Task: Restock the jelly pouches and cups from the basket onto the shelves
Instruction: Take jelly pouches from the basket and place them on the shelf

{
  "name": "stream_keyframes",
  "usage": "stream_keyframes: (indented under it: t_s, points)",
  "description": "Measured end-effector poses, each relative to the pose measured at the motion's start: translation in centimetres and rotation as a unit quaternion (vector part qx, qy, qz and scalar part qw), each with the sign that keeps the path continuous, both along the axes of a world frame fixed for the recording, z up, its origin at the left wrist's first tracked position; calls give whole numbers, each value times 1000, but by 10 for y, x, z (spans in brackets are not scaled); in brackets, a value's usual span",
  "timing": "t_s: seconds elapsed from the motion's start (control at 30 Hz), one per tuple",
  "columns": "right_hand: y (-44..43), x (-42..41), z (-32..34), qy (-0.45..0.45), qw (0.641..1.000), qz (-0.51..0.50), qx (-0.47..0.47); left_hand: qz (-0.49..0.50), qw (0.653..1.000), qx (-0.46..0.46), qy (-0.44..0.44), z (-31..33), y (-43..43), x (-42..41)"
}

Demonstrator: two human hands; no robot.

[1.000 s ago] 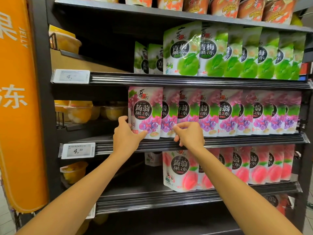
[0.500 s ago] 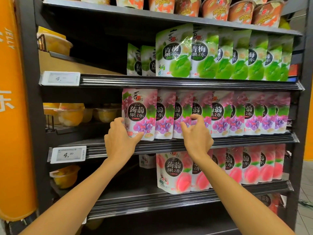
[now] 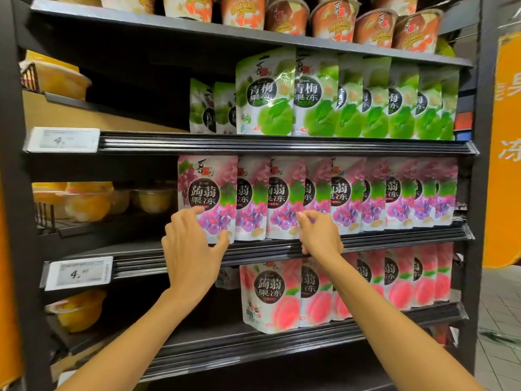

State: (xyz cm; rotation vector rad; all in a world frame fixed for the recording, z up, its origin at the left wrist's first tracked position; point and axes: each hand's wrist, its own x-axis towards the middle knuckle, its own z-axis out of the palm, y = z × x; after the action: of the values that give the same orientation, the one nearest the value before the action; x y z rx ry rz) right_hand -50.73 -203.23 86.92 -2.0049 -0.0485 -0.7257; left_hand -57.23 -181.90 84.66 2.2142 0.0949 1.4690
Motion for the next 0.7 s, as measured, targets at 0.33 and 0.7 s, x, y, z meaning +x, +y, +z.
stream_keyframes:
  t_s: [0.33, 0.7]
  points:
    - [-29, 11, -10, -107, 985, -123, 57, -153, 973, 168, 25, -15, -53, 6]
    - [-58, 10, -4, 16, 996, -82, 23, -50, 955, 288, 53, -49, -87, 16]
